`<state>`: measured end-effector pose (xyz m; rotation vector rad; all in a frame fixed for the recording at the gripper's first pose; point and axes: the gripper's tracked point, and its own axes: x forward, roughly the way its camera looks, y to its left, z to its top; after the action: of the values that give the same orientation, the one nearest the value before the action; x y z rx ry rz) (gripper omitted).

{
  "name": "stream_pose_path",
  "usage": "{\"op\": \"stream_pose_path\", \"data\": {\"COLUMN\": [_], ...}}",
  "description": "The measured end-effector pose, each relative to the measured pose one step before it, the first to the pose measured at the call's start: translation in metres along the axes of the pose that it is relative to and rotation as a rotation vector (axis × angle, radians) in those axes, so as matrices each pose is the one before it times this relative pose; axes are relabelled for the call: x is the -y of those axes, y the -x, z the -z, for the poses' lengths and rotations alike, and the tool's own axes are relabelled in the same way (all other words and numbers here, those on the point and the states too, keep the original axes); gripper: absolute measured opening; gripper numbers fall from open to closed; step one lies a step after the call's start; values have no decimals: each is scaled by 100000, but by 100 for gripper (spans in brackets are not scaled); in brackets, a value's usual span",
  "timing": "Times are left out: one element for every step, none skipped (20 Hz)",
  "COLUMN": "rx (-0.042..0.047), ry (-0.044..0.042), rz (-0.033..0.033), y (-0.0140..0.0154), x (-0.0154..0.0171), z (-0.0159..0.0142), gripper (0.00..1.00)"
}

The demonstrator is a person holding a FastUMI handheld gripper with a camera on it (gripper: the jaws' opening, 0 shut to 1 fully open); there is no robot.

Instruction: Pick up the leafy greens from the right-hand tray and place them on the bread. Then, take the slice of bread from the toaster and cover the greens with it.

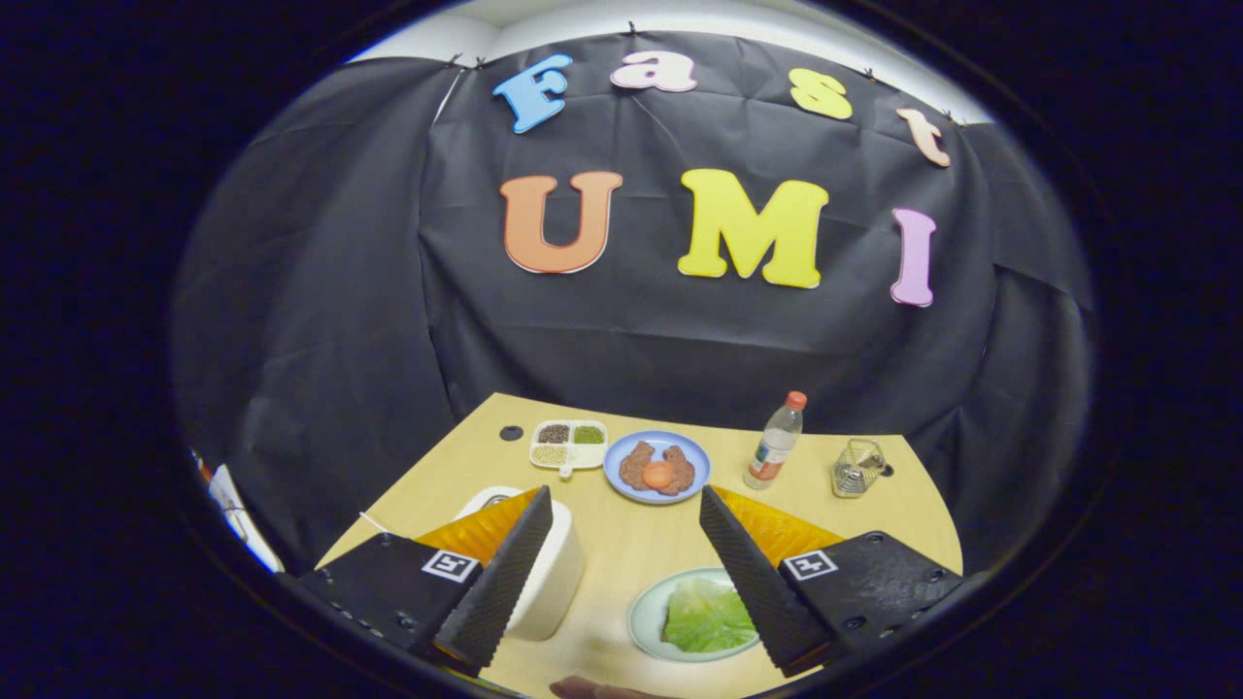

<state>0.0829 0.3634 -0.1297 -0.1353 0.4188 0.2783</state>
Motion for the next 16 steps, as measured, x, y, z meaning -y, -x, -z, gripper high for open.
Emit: {"op": "stream_pose_path", "data": {"rx": [-116,-446,-513,-482,-437,-890,-1213,-1446,-1877,-1894,-1996,-1310,-206,103,-1231,-2079], "ry": [-191,-589,-744,-969,-592,498,524,-377,-734,-1096,31,1162,1211,179,-115,28], "rz": [-687,438,762,849,532,1174,1200,605,1793,1007,174,1236,-49,514,1886,2748], "y": [-145,-211,-208,-497,-520,-631,-549,-625,-565,-663,-710,-577,-590,-502,-490,-571], "x": [-1583,-1102,-958,-1021,-1148,-1081,-867,-994,-729,-732,-795,-420,-596,-356,88,351], "z": [-51,138,214,347,368,408,492,643,562,803,739,502,261,291,503,756], "gripper": [98,98,98,98,98,98,98,98,98,96,95,93,91,90,88,86]}}
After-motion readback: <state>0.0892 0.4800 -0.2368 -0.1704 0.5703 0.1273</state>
